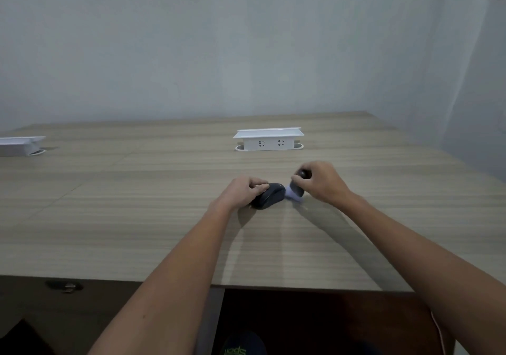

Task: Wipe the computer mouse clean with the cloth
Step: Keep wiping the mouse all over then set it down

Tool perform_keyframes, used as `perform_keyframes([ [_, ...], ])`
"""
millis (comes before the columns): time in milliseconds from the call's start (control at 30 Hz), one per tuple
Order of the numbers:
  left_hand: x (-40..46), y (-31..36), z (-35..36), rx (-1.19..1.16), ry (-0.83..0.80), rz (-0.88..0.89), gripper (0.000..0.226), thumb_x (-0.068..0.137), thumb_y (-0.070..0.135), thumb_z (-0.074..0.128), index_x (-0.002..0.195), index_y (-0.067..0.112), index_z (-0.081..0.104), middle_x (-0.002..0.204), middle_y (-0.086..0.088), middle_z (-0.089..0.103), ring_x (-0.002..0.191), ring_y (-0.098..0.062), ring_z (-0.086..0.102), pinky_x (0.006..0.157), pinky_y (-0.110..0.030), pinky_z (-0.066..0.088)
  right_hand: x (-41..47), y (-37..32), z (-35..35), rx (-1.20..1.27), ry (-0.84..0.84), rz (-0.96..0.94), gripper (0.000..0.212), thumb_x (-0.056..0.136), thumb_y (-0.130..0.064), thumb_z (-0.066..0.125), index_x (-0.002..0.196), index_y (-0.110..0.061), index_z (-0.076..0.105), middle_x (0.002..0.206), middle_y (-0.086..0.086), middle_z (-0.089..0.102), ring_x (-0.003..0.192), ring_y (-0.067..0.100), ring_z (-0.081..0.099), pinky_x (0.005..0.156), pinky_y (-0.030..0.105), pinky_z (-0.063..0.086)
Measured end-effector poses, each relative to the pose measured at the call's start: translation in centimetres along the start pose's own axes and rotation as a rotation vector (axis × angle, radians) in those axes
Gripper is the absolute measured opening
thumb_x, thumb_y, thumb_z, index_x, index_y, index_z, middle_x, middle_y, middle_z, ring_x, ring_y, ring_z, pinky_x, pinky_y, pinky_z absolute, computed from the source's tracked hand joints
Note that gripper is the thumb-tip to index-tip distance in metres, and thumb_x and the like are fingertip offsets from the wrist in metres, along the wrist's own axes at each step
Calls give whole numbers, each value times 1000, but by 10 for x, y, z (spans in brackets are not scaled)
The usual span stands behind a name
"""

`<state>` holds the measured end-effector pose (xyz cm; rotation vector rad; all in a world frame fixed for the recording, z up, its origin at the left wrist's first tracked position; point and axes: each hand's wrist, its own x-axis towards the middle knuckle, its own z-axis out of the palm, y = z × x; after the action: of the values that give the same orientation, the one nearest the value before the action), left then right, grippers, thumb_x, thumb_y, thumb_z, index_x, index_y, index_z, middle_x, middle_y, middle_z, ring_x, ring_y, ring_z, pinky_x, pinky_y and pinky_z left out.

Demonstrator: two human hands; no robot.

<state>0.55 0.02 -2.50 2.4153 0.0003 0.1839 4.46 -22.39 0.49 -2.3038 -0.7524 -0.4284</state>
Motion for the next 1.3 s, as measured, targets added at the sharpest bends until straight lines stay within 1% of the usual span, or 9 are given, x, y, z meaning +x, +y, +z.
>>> perform_keyframes([
  [133,1,1,-2,16,9,-2,33,95,38,60,124,25,71,118,-1,74,108,-13,66,78,-18,40,-9,-25,0,158,-242,-107,17,87,-27,71,81,-12,78,56,-3,60,47,2,49,50,17,39],
  [300,1,1,-1,-1,-7,-6,35,96,37,59,127,25,70,117,-4,74,101,-13,66,70,-15,42,4,-8,8,-98,-1,-50,15,80,-16,64,74,-7,75,67,3,69,63,18,60,61,30,45],
  [467,2,0,-3,-13,-4,-3,33,95,36,60,124,25,71,116,-2,75,105,-15,67,76,-20,44,0,-20,4,69,-183,-130,16,84,-26,70,76,-14,77,60,1,64,55,5,50,54,18,37],
  [633,1,1,0,-29,0,-8,35,96,35,60,127,23,70,117,-4,74,105,-15,66,80,-21,43,7,-5,7,-112,1,-42,17,83,-18,65,75,-7,74,69,4,69,66,20,61,62,32,46],
  [800,2,-1,-1,-32,2,-14,32,95,35,61,123,24,72,114,-3,75,106,-15,68,79,-21,43,-3,-23,10,26,-223,-183,25,87,-31,69,74,-10,72,57,-3,55,52,7,43,52,21,32],
  [967,0,1,0,-53,9,-26,35,96,34,60,127,22,69,117,-4,73,100,-11,63,82,-21,41,3,-5,13,-148,55,-64,21,86,-24,64,77,-7,73,75,4,73,72,23,66,66,39,54],
  [1100,-1,1,-1,-48,20,-16,33,95,36,60,125,25,71,115,-3,75,101,-12,65,74,-18,42,-5,-18,8,37,-98,-166,18,87,-29,69,82,-14,78,72,-2,73,67,10,62,60,16,43],
  [1167,-1,0,-1,-45,19,-11,32,95,37,60,124,27,71,113,-2,75,101,-13,66,69,-15,42,-4,-19,11,47,-120,-180,18,87,-30,70,84,-15,79,72,-3,73,67,9,62,60,14,42],
  [1300,-3,-1,2,-71,33,-13,34,96,35,59,127,24,69,113,-3,75,97,-13,66,69,-13,46,4,0,12,-77,81,-100,19,85,-26,67,78,-10,76,75,1,74,71,18,66,68,37,54],
])
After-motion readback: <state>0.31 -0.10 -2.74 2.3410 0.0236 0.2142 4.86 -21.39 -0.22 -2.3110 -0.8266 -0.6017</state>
